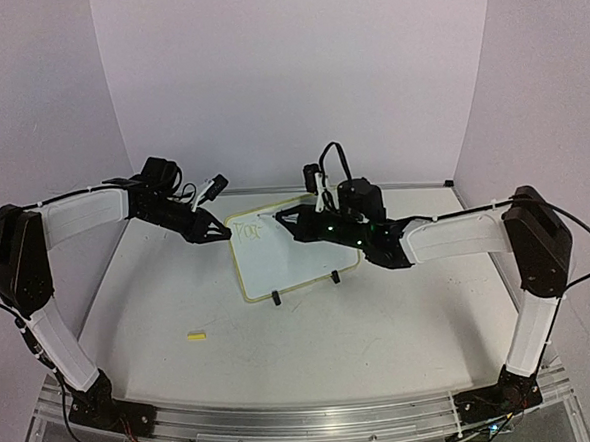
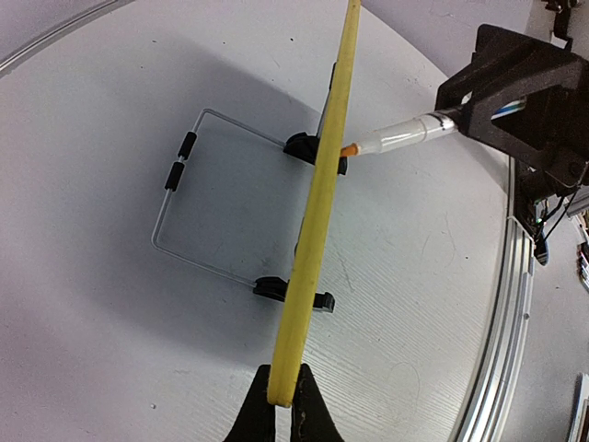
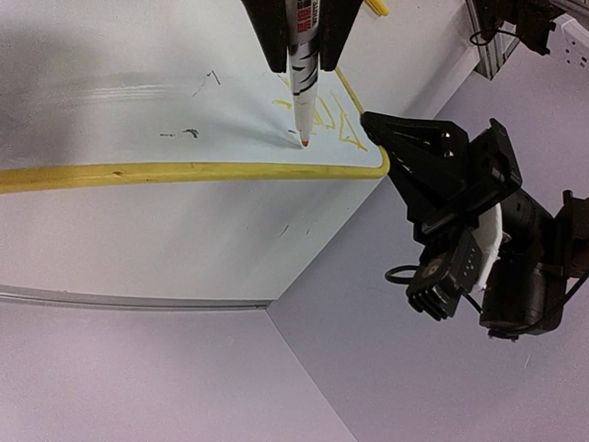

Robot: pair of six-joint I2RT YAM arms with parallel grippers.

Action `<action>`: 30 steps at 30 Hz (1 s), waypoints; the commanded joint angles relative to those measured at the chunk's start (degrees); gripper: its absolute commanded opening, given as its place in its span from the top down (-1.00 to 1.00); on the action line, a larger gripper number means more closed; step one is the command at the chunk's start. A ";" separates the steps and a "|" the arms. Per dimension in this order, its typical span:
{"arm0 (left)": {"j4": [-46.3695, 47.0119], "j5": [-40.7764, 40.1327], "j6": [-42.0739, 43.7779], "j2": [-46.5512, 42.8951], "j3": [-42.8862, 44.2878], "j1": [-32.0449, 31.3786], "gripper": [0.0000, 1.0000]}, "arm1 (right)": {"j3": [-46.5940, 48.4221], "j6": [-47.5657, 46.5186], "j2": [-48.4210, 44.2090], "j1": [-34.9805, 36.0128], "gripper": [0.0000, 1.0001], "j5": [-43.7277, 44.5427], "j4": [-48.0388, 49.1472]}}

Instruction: Write a sentence on the whiteboard

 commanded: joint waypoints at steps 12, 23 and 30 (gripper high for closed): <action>-2.87 -2.88 1.43 0.22 1.02 -1.47 1.00 | -1.08 0.56 0.83 -0.17 1.00 2.42 -1.47; -2.83 -2.91 1.45 0.15 1.08 -1.42 1.00 | -3.21 1.88 1.08 -0.20 1.00 1.67 -1.48; -2.86 -2.86 1.47 0.16 1.09 -1.42 1.00 | -4.04 2.13 0.34 -0.15 1.00 1.77 -1.47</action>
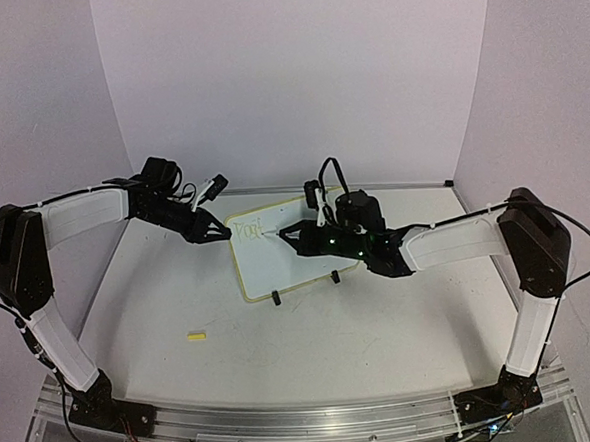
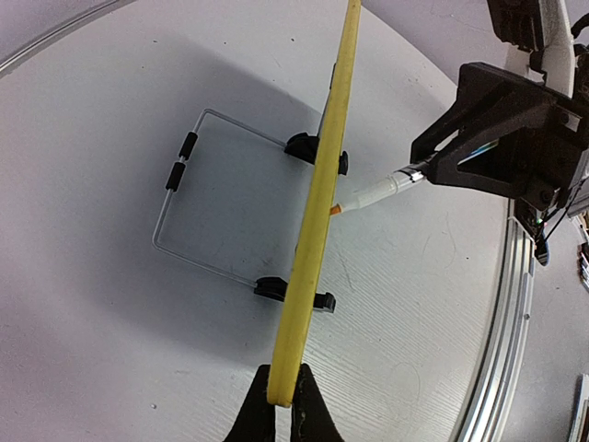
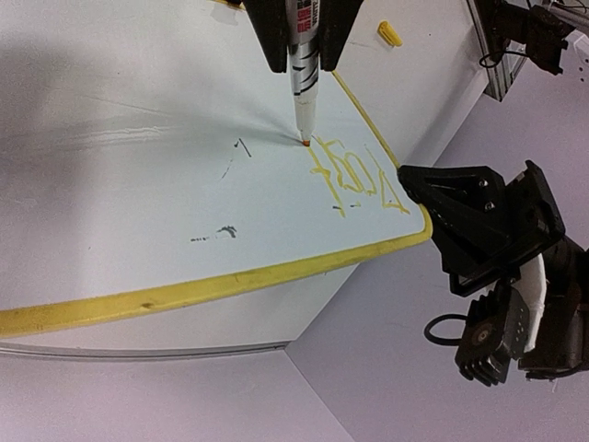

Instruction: Write a sentence on the whiteboard

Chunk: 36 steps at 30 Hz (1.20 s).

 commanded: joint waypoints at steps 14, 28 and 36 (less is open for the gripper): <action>-2.87 -2.96 1.45 0.09 1.05 -1.44 1.00 | 0.28 -1.69 -4.10 -0.25 1.00 3.87 0.03; -2.86 -3.00 1.47 -0.35 1.00 -1.43 1.00 | 1.13 -1.91 -3.86 -0.26 1.00 1.31 1.66; -2.87 -3.00 1.47 -0.16 1.00 -1.48 1.00 | 2.18 -1.55 -1.46 -0.25 1.00 2.75 0.05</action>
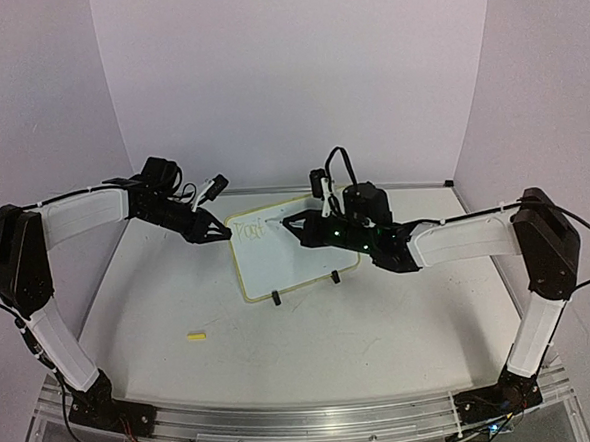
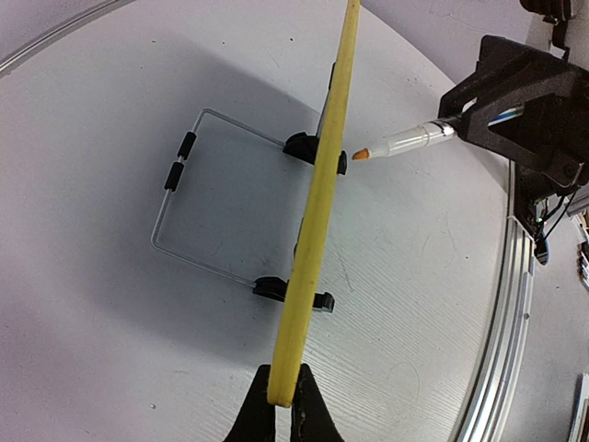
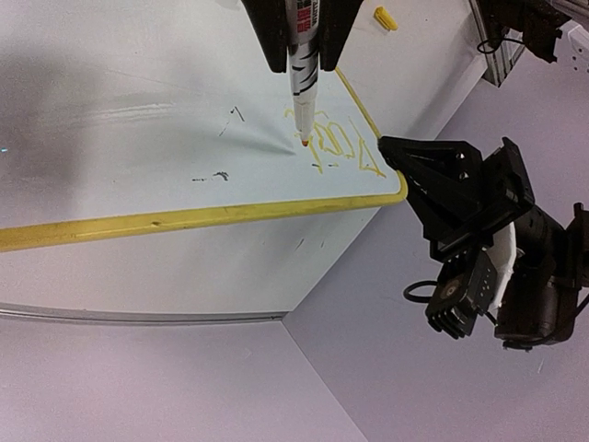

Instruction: Write a sentence on the whiteboard

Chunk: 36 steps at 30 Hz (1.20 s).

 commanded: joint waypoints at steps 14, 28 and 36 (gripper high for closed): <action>-2.82 -2.97 1.49 0.11 1.00 -1.37 1.00 | 0.61 -0.09 1.64 -0.28 1.00 3.80 -1.75; -2.83 -2.98 1.45 0.09 1.00 -1.38 1.00 | -0.61 -0.16 0.61 -0.25 1.00 1.39 -1.33; -2.83 -3.07 1.53 0.03 1.00 -1.42 1.00 | -0.35 -2.06 -2.72 0.35 1.00 -2.47 1.00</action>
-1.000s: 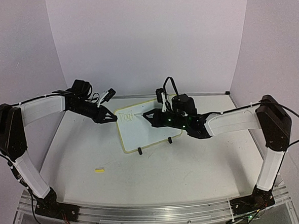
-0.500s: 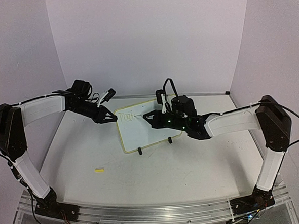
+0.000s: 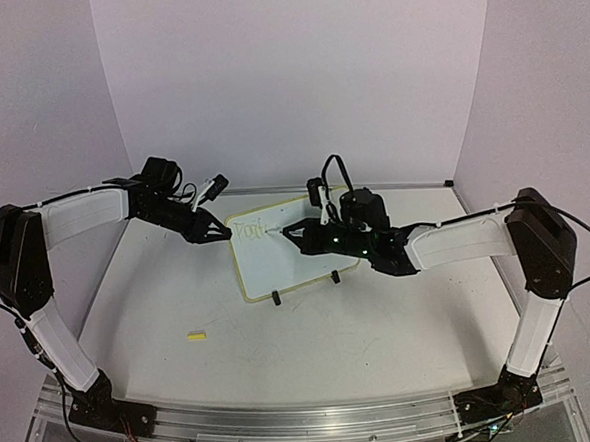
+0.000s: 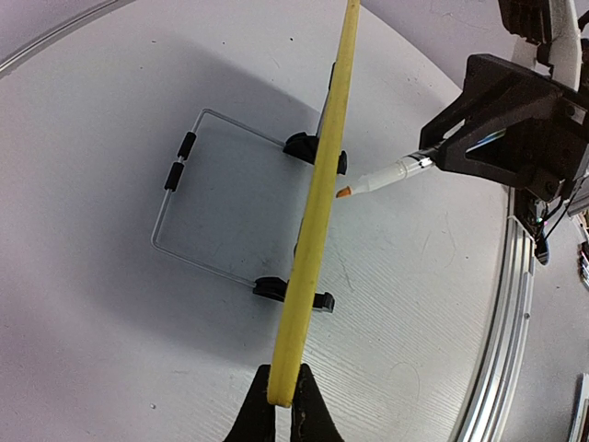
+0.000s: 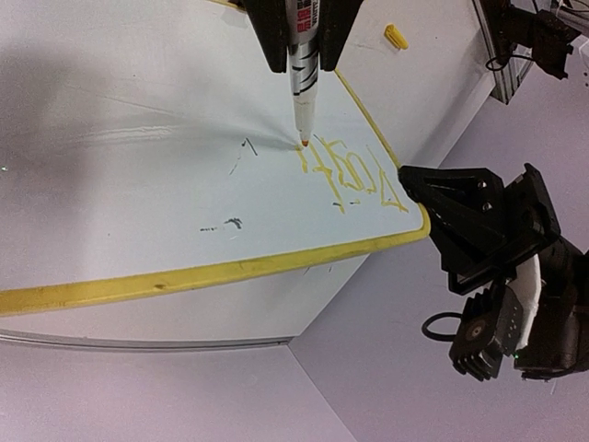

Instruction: Write a sentence on the whiteboard

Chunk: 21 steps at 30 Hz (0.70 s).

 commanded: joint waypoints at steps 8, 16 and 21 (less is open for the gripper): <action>-2.85 -2.98 1.50 0.09 1.00 -1.31 1.00 | 3.12 -2.85 -3.36 0.39 1.00 0.85 0.92; -2.85 -2.89 1.43 0.13 1.00 -1.36 1.00 | 4.72 -2.69 -0.79 0.42 1.00 2.88 -0.08; -2.86 -2.80 1.42 0.27 1.09 -1.36 1.00 | 5.66 -2.63 0.53 0.35 1.00 3.27 -0.74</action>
